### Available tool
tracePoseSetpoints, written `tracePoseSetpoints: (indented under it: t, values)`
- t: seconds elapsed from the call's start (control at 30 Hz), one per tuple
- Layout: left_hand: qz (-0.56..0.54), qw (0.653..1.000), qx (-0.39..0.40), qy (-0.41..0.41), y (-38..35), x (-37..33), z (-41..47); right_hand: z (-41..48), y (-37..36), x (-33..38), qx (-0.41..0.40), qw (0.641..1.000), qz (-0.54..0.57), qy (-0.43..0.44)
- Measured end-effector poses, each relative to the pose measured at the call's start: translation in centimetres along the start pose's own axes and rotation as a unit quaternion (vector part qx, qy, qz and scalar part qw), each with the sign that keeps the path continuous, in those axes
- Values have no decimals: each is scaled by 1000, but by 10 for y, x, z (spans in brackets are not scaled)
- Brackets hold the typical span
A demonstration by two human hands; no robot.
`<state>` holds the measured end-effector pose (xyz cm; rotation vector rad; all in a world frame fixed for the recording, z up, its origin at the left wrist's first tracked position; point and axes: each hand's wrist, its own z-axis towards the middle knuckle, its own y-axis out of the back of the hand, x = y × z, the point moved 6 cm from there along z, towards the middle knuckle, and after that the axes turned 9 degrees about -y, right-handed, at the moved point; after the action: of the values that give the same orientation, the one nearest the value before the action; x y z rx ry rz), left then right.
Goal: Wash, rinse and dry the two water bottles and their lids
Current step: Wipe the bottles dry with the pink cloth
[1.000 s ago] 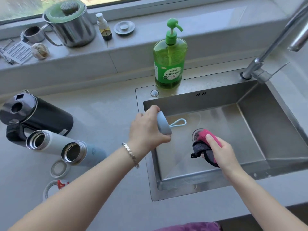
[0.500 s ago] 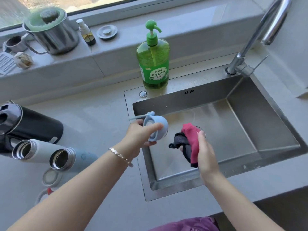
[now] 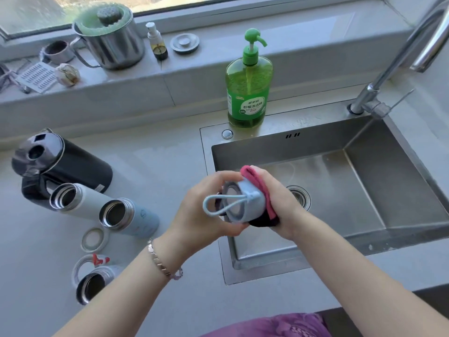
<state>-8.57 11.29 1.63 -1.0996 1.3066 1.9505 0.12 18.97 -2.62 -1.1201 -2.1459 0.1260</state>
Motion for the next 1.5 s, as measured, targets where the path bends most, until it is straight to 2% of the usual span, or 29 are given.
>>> tracePoseSetpoints:
  t: [0.07,0.13,0.17,0.23,0.27,0.3,0.33,0.37,0.43,0.5,0.57,0.67,0.73,0.77,0.87,0.93,1.0,1.1,1.17,1.2,1.23,1.3,1.33,1.37,1.4,1.43,1.5]
  values:
    - [66,991,58,-106,-4,-6,-2,-2,-2,-9,29,998,26,-57]
    - [50,990,82,-101,-6,-3,-7,-3,1,-12,21,997,61,-49]
    - [14,993,96,-67,-6,0,-8,-3,5,-14,-1,996,78,-38]
    - [-135,984,95,63,-2,9,-9,-4,16,-16,-58,994,95,4]
    - [-235,959,56,150,4,14,-8,-5,23,-15,-87,991,88,47]
    - [-318,918,16,238,9,19,-9,-6,28,-11,-116,986,64,105]
    - [-358,881,2,309,9,22,-11,-9,33,-8,-147,974,24,171]
    - [-358,864,28,353,5,22,-14,-14,33,-4,-172,957,-22,234]
    - [-329,852,113,390,-11,15,-20,-24,27,0,-188,922,-92,326]
    - [-316,867,123,365,-23,8,-23,-29,19,-1,-182,903,-127,368]
    - [-316,880,79,345,-26,7,-25,-30,18,-2,-180,904,-129,366]
    - [-315,886,45,338,-27,14,-32,-23,24,1,-196,924,-106,311]
    - [-272,910,12,313,-24,16,-33,-20,25,3,-186,941,-99,265]
    - [-245,924,-10,294,-20,15,-31,-22,22,3,-177,938,-126,268]
    - [-164,956,-44,240,-8,8,-26,-33,3,-4,-159,899,-254,319]
    - [-102,973,-31,205,-5,-1,-24,-34,0,-4,-180,892,-257,326]
    - [-48,985,-17,166,-5,-7,-24,-29,2,7,-194,910,-221,293]
    - [-49,988,-24,147,-5,-8,-27,-16,5,19,-166,948,-197,185]
    - [-85,980,-56,172,-4,1,-29,-9,2,10,-118,976,-138,120]
    - [-136,965,-93,204,-4,8,-30,-7,-1,3,-106,982,-101,120]
    - [-204,937,-139,248,-5,15,-32,-6,-3,-3,-108,981,-71,147]
    - [-343,857,-200,328,-11,24,-33,-11,-8,-11,-131,959,-71,242]
    - [-375,833,-208,349,-13,27,-33,-14,-8,-14,-135,947,-81,280]
    - [-382,825,-205,361,-13,29,-33,-15,-7,-16,-132,940,-92,300]
    - [-367,831,-200,366,-10,31,-32,-13,-1,-17,-133,939,-105,301]
    - [-315,856,-190,364,-3,35,-32,-10,7,-19,-139,941,-112,287]
    - [-76,936,-132,318,23,44,-23,-3,27,-22,-166,952,-109,233]
